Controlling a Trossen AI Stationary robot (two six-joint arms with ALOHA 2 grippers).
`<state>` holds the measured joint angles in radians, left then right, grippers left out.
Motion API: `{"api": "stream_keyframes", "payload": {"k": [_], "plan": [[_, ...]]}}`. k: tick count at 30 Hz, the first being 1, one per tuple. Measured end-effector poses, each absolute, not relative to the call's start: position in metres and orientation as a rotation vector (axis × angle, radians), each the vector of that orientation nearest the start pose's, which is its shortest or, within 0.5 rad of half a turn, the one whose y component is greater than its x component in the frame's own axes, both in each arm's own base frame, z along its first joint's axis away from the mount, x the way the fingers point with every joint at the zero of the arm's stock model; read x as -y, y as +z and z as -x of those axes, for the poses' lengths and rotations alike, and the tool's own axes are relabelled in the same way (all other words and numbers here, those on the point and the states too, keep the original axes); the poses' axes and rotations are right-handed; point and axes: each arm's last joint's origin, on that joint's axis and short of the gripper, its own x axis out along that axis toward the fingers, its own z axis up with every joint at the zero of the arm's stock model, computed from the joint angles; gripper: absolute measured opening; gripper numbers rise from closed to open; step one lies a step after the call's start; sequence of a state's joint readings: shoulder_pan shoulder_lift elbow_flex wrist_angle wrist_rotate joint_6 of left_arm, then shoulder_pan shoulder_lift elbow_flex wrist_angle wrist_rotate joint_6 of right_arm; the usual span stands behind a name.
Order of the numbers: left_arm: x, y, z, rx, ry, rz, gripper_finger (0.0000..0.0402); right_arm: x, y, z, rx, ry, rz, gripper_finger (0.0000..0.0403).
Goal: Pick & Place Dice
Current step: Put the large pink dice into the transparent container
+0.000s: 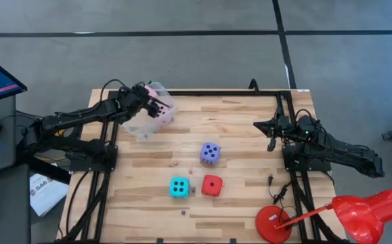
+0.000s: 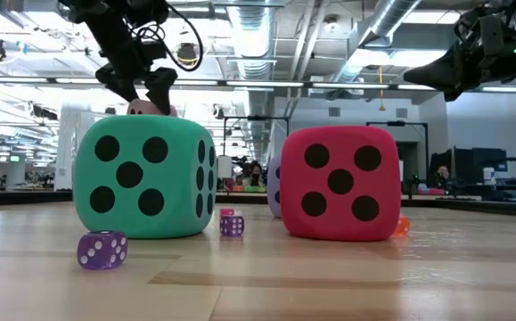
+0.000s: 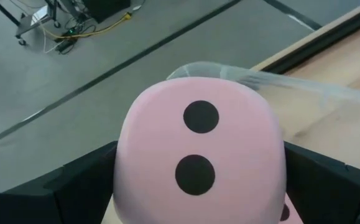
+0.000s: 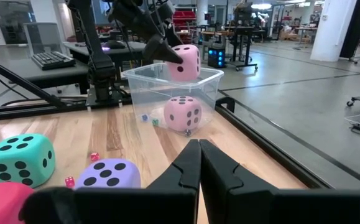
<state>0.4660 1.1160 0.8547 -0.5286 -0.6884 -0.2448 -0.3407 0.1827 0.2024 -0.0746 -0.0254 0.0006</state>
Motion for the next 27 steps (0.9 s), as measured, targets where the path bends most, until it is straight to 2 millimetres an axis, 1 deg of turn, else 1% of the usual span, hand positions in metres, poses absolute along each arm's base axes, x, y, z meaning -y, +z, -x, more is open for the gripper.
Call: {"api": "stream_keyframes", "payload": {"k": [6,13,17,27], "plan": [[-0.1155,0.2741,-0.1908,-0.645,1.180,0.118,0.0396,0.0330,0.2110,-0.0952,-0.054,-0.315,-0.011,0.0000],[-0.1156,0.2744,-0.1911,-0.639,1.178,0.119,0.0398,0.0329,0.2110,-0.0952,-0.054,-0.315,-0.011,0.0000],[-0.1171,0.2793,-0.1945,-0.573,1.177,0.124,0.0398,0.0329,0.2110,-0.0952,-0.054,-0.315,-0.011,0.0000],[-0.1171,0.2792,-0.1944,-0.573,1.180,0.126,0.0397,0.0330,0.2109,-0.0952,-0.054,-0.315,-0.011,0.0000]]}}
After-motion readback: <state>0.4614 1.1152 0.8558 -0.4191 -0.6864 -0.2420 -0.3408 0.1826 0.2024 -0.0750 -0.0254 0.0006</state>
